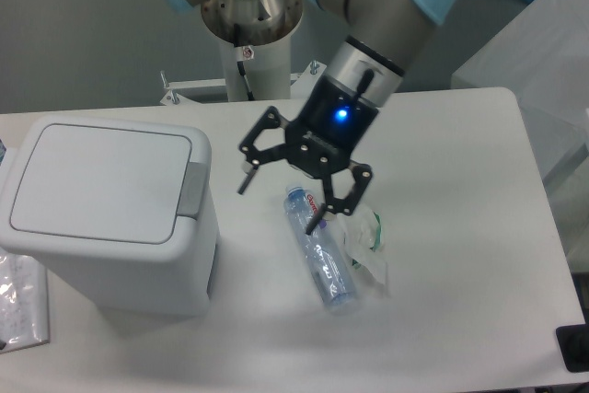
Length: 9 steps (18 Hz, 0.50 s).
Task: Open the trash can
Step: 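Push the gripper finger against the lid edge to flip it open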
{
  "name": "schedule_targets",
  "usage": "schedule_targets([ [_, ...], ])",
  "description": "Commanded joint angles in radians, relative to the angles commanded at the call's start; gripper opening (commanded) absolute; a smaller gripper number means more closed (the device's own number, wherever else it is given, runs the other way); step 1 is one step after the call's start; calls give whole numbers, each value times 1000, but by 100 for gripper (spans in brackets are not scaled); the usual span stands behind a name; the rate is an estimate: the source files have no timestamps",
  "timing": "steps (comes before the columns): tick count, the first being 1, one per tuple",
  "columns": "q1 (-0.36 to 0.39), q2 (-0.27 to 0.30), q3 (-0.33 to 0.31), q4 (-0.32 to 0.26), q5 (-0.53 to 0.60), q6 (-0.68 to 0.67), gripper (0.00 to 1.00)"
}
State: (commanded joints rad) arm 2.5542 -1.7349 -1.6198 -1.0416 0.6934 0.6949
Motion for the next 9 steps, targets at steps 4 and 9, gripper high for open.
schedule_targets([
  [4, -11, 2, -14, 2, 6, 2, 100],
  [9, -38, -2, -51, 2, 63, 3, 100],
])
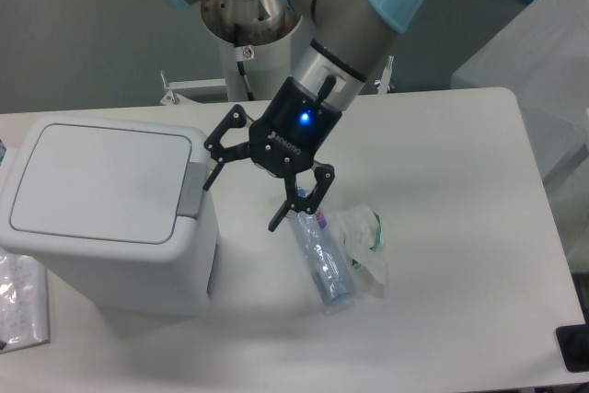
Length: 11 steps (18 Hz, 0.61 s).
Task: Open the trash can
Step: 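Push the gripper finger against the lid edge to flip it open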
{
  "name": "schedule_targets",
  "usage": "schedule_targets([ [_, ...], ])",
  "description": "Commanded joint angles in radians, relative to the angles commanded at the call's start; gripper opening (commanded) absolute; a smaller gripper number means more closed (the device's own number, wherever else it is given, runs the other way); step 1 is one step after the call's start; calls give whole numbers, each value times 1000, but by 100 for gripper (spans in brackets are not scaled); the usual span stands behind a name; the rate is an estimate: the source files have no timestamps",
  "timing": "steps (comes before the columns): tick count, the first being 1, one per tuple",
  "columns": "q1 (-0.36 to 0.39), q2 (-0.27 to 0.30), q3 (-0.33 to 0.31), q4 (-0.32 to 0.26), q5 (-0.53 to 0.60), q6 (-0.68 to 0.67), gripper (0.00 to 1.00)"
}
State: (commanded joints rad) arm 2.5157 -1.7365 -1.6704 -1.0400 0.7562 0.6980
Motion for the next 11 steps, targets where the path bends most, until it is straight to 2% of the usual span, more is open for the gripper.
schedule_targets([
  [11, -3, -8, 8, 20, -1, -3, 100],
])
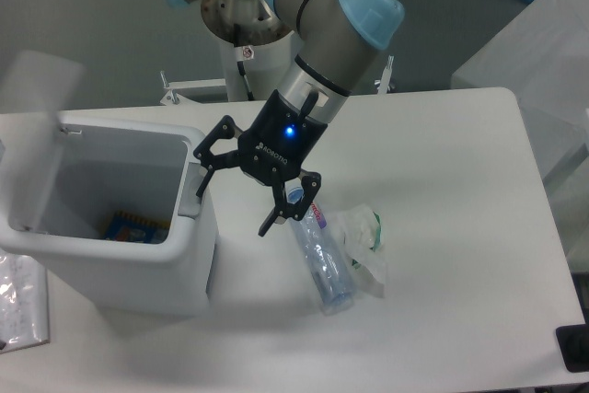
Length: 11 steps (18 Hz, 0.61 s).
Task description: Open the trash can
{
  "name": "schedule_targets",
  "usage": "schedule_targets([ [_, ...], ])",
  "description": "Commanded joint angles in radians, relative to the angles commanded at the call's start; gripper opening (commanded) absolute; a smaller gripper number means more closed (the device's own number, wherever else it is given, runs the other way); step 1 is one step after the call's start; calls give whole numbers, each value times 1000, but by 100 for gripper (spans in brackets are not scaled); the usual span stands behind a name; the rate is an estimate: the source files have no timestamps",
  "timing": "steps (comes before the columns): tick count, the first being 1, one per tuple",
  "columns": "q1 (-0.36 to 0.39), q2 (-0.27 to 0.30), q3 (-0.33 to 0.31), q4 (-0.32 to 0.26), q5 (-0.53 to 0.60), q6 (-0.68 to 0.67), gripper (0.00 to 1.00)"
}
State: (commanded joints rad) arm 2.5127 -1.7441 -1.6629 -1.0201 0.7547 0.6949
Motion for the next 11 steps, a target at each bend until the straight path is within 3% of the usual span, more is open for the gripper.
schedule_targets([
  [7, 18, -26, 97, 6, 8, -6, 100],
  [11, 61, -44, 132, 8, 233, 92, 100],
])
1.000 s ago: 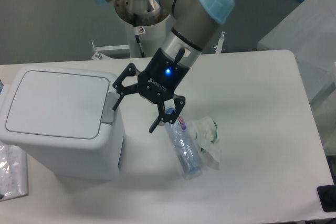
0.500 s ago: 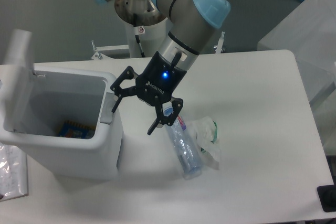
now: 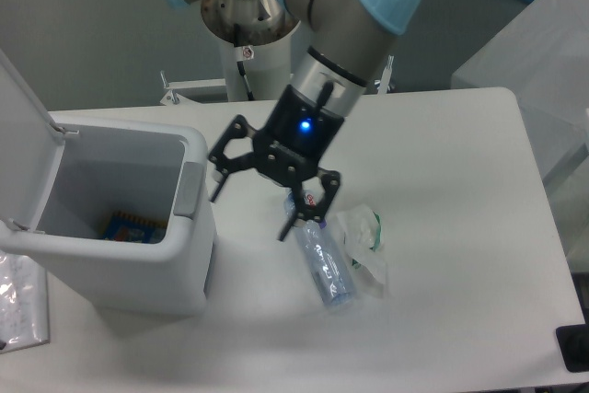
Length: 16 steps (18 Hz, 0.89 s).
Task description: Open the trash can
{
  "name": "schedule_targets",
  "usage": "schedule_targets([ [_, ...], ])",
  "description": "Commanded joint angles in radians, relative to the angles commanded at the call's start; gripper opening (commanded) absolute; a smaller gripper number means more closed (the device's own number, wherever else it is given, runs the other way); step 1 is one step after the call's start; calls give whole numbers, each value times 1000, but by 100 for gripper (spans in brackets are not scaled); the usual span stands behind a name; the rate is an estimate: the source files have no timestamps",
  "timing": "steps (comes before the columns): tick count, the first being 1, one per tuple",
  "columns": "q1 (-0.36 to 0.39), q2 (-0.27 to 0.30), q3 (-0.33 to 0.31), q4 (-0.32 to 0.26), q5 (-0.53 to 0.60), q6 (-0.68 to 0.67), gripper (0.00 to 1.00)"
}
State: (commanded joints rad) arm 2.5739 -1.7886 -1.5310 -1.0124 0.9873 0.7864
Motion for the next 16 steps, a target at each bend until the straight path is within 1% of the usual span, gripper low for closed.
schedule_targets([
  [1, 12, -5, 8, -5, 28, 63, 100],
  [3, 41, -40, 17, -5, 42, 155, 100],
  [4, 58, -87, 21, -5, 81, 209, 100],
  [6, 75, -113, 25, -12, 190, 279, 100],
  [8, 77, -155, 25, -21, 336, 368, 100],
  [10, 75, -207, 25, -21, 422, 381, 100],
  [12, 80, -245, 29, -21, 502, 395, 100],
  [15, 94, -281, 72, -34, 534, 477, 100],
  [16, 95, -284, 89, -60, 534, 499, 100],
])
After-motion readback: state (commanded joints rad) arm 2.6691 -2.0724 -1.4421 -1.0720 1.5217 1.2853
